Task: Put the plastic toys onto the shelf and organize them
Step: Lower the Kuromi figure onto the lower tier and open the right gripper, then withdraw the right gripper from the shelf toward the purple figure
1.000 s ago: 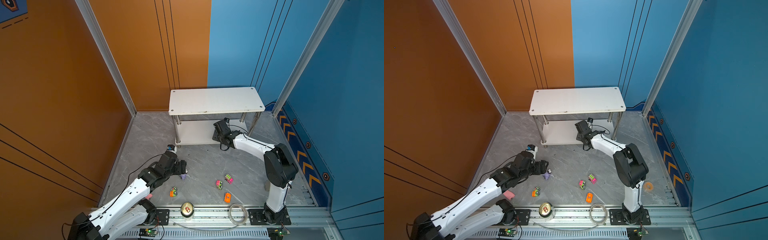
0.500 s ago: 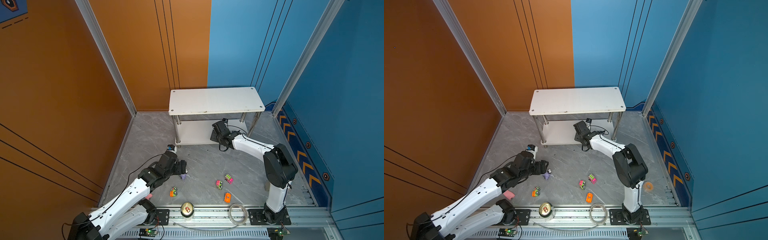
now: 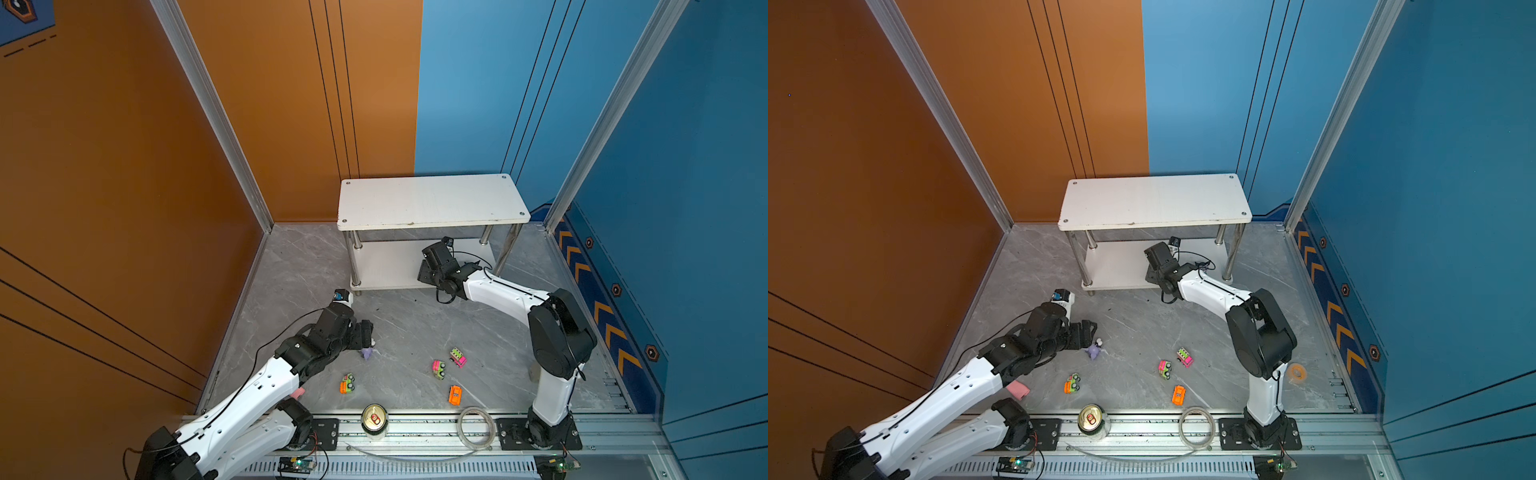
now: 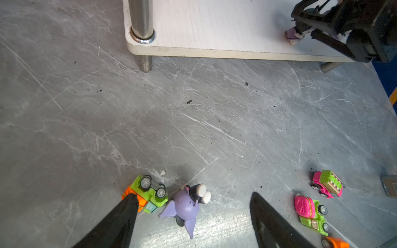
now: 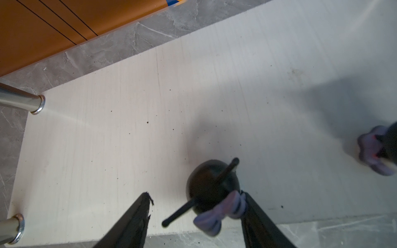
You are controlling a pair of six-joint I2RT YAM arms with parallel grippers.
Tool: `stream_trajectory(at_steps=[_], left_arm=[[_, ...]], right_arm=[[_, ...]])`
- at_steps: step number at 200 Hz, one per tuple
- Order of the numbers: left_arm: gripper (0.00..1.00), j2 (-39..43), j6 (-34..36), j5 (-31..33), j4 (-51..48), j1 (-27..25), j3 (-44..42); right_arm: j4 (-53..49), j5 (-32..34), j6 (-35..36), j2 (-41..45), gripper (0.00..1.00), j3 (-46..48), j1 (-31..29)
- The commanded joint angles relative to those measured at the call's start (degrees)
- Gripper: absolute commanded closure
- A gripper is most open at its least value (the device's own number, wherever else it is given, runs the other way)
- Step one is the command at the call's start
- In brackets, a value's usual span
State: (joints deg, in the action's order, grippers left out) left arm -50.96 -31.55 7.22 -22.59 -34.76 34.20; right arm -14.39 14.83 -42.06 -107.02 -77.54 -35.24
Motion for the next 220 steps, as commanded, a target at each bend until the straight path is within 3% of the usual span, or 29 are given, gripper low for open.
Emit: stream_trajectory(at_steps=[1,136,205,220], left_arm=[[0.17,0.7,-0.6,-0.4,-1.5,0.1,0.9],[0.16,1.0,-0.6,0.0,-2.2,-0.2,1.5],[0.16,6.4,0.7,3.2,-7.3,0.0,2.3],[0.16,8.1,0.8,3.9,-8.6,0.1,2.0]], right_arm=[[-0.1,-0.8,-0.8,1.9,0.32,-0.1,-0.7],[0.3,-0.4,-0.4,5.1,0.31,3.4,-1.7],[-1.3,7.5,5.4,22.9,0.30,19.5,-6.6],[-1.5,8.6,6.9,26.9,0.35,24.2,-8.1]])
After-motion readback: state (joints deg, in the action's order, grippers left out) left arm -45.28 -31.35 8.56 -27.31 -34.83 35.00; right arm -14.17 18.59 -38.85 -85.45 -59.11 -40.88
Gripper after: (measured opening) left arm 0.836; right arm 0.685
